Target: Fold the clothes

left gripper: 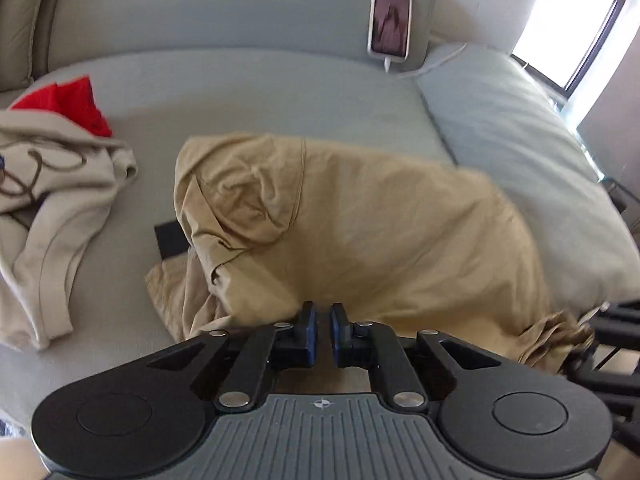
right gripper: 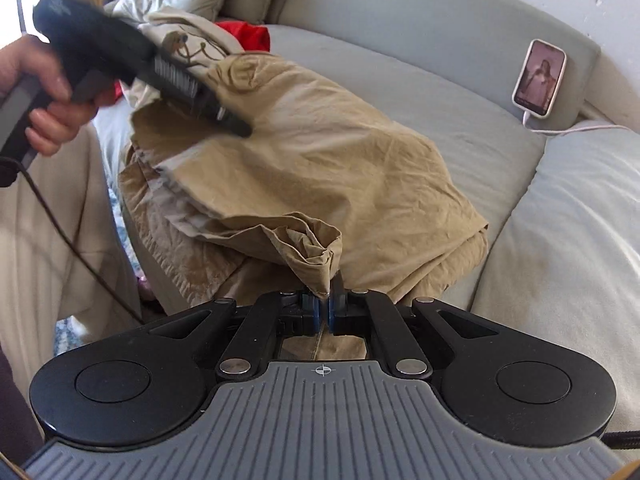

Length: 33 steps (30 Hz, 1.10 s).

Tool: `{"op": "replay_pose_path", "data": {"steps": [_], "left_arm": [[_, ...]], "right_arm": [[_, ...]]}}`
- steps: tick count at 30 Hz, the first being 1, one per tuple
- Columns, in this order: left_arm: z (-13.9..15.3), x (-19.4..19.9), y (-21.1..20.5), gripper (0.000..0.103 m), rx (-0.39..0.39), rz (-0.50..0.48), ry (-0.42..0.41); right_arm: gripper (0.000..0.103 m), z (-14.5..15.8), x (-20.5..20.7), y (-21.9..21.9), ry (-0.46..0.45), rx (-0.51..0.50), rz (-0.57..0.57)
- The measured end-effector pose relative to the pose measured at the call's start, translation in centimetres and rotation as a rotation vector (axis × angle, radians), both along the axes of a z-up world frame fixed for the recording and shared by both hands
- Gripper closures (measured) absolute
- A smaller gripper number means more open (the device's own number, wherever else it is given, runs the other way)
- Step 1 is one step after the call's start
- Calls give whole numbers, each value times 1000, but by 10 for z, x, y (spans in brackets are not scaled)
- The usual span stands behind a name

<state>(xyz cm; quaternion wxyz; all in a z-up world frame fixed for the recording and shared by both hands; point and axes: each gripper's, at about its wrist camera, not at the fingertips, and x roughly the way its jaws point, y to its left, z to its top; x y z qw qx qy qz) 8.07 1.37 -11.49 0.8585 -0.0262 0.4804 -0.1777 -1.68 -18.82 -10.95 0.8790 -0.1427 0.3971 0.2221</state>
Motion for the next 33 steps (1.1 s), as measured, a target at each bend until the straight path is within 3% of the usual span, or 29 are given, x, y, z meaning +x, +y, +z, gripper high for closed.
{"op": "replay_pose_path", "data": {"steps": [2,3,4,5,9,14,16,18,21,25,27,33], "left_arm": [[-1,-4,7,93,-31,17,12],[-1,-6,7,93,-27,13,13],[-1,-8,8,93,-23,9,13],[0,-9,8,93,-19,5,13],[1,-17,8,93,-4,-12,15],[2,-21,4,94,22,-13,3],[2,-19,4,94,25,-5,7],[2,-19,3,94,32,-5,7],[2,-19,2,94,38,-3,7],[5,-19,2,93,46,0,12],[11,-22,4,94,43,2,14],[53,-37,23,93,-157,-15,-122]], "right_arm": [[92,3,-3,0,20,-5,-6],[79,7,-5,0,39,-17,-24],[55,12,-7,0,57,-29,-44],[47,18,-10,-3,63,-26,-70],[40,58,-27,-25,31,94,-162],[42,93,-9,-31,-18,247,-273],[54,91,11,-24,9,310,-298],[58,79,38,-12,46,340,-312],[58,59,73,11,46,305,-357],[57,19,102,35,32,180,-400],[56,-3,100,42,114,103,-390],[56,-9,38,33,163,65,-307]]}}
